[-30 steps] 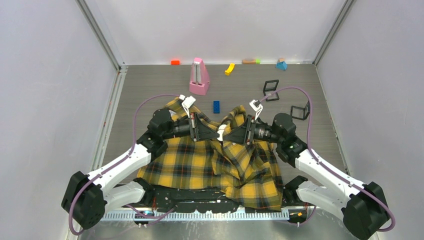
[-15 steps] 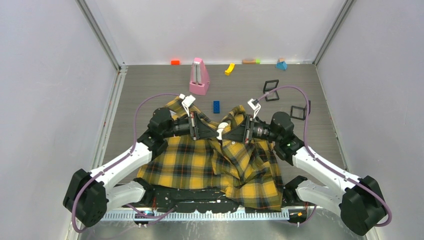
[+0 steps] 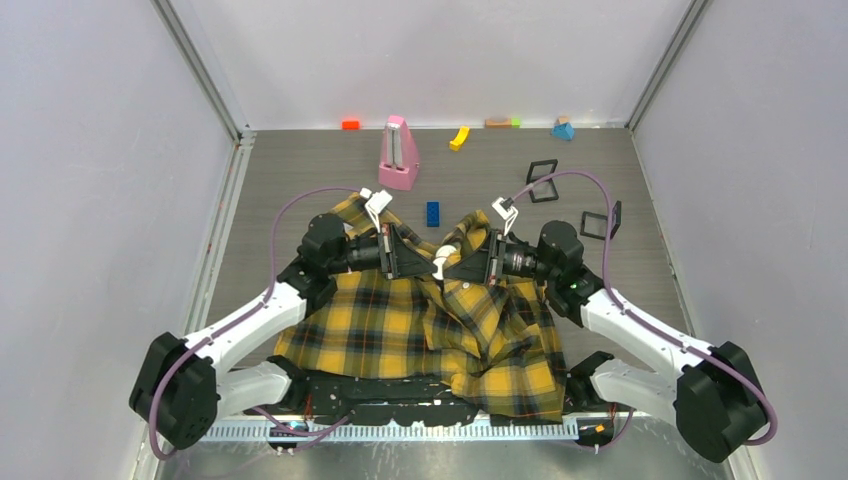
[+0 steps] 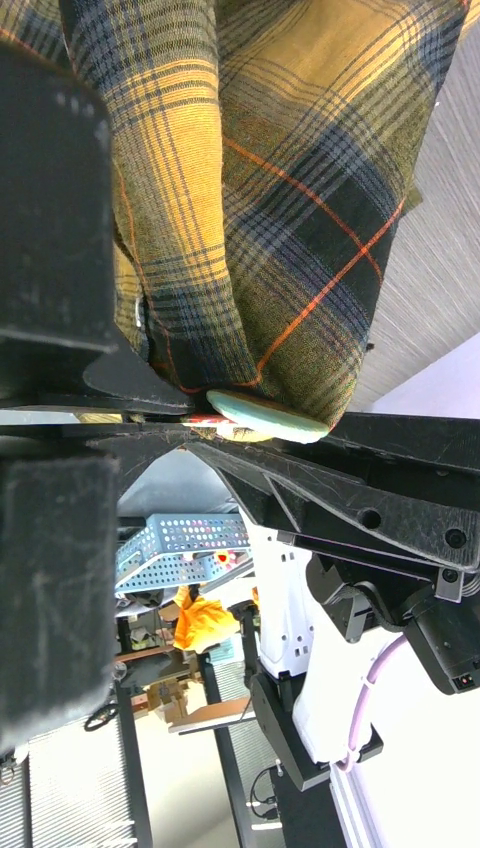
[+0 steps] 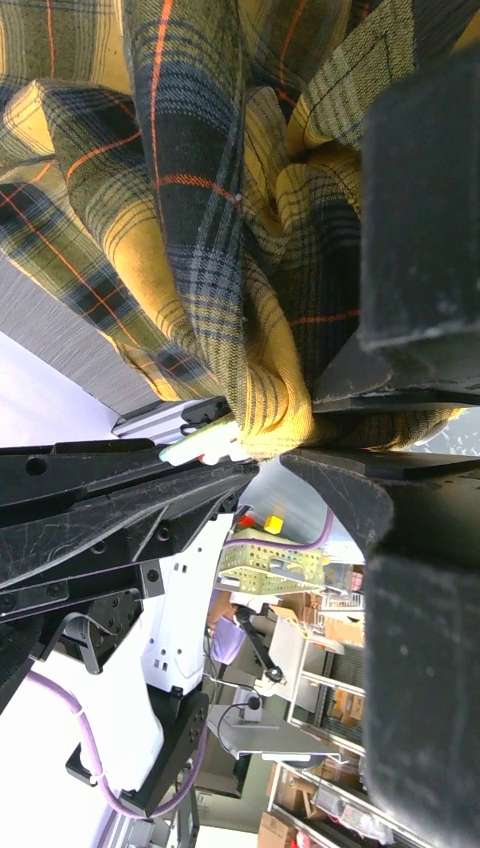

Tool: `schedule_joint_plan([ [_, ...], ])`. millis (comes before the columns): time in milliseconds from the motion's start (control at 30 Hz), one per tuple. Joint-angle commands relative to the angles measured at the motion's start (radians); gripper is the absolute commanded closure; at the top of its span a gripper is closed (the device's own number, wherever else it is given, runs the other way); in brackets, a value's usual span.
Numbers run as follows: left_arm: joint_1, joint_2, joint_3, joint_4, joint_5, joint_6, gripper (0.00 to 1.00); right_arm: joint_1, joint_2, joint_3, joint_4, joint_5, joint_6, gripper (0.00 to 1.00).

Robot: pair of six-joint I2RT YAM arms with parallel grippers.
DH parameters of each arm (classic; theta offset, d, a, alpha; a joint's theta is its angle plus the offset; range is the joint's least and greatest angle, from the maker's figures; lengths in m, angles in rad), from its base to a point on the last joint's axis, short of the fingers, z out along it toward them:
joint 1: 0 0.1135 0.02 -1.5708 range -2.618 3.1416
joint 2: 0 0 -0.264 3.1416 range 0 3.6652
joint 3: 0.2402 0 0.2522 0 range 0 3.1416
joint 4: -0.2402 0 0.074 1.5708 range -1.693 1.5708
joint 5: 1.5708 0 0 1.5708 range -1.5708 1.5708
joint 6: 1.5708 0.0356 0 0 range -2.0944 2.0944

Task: Pin the brooch onto the clothing

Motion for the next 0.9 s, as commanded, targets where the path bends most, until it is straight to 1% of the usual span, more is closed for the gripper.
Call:
schedule_joint_plan([
  [0, -0.032, 0.006, 0.042, 0.109, 0.099, -0.031, 1.00, 0.014, 0.041, 0.037, 0.020, 0.026, -0.020, 0.80],
  [267, -0.042, 0.025, 0.055, 0.115, 0.106, -0.028, 1.00, 0.014, 0.095, 0.057, -0.016, 0.027, -0.027, 0.83],
  [400, -0.045, 0.030, 0.055, 0.121, 0.106, -0.028, 1.00, 0.014, 0.104, 0.067, -0.062, 0.054, -0.039, 0.85],
  [533, -0.046, 0.022, 0.047, 0.120, 0.089, -0.024, 1.00, 0.014, 0.101, 0.072, -0.122, 0.122, -0.054, 0.87],
  [700, -0.045, -0.001, 0.029, 0.108, 0.036, -0.018, 1.00, 0.013, 0.080, 0.054, -0.165, 0.236, -0.060, 0.87],
  [867, -0.045, -0.016, 0.021, 0.100, 0.028, -0.013, 1.00, 0.009, 0.066, 0.048, -0.226, 0.319, -0.068, 0.88],
])
